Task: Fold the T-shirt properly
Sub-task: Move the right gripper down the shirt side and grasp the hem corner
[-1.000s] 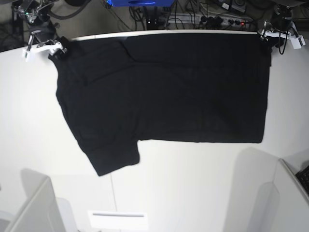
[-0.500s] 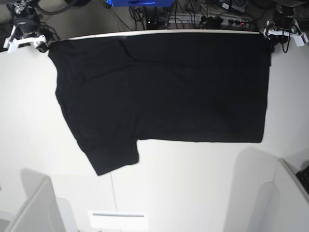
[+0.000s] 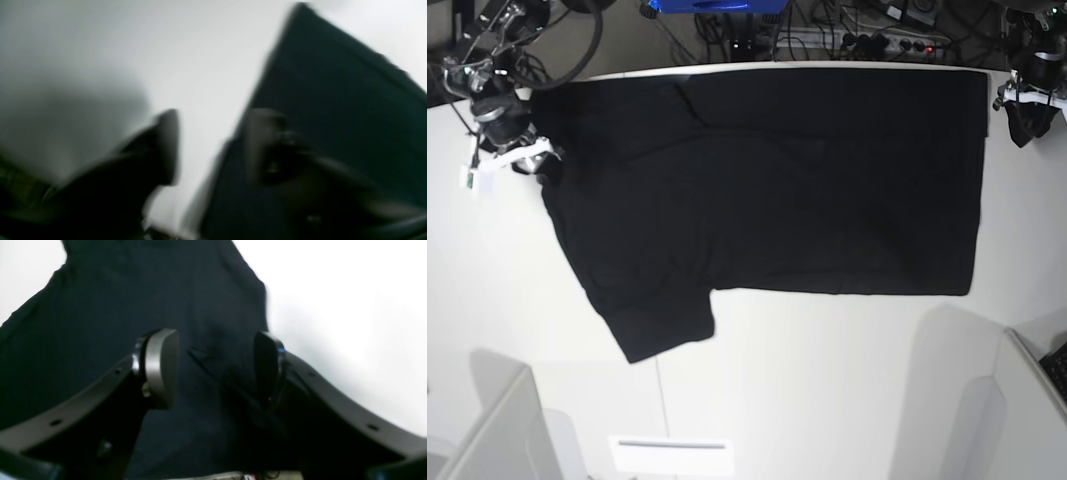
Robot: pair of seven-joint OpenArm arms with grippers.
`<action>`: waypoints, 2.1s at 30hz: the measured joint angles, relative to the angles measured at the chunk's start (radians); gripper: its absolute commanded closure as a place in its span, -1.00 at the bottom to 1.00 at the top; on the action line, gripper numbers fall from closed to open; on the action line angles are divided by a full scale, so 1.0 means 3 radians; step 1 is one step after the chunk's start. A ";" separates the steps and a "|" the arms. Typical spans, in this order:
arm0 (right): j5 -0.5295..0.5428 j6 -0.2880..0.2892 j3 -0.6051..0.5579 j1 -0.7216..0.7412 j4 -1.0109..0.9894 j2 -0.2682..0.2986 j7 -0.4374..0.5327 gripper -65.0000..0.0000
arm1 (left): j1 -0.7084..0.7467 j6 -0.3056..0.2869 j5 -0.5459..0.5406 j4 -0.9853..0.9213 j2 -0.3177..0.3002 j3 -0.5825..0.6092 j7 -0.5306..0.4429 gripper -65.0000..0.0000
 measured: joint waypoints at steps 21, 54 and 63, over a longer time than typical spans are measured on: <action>-0.0038 -0.0015 -0.0904 0.1971 -0.2387 0.0767 0.0134 -0.05 | 0.0011 0.0004 0.0013 -0.0003 -0.0178 0.0221 -0.0010 1.00; 0.0041 -0.0023 -0.3306 0.3621 -0.5615 0.0907 0.2174 -0.39 | 0.0038 0.0006 0.0013 -0.0003 -0.0178 0.0215 -0.0010 1.00; 0.0043 -0.0011 -0.3306 0.3625 -0.5606 0.0816 0.2102 0.08 | 0.0039 0.0006 0.0011 -0.0004 -0.0177 0.0215 -0.0010 1.00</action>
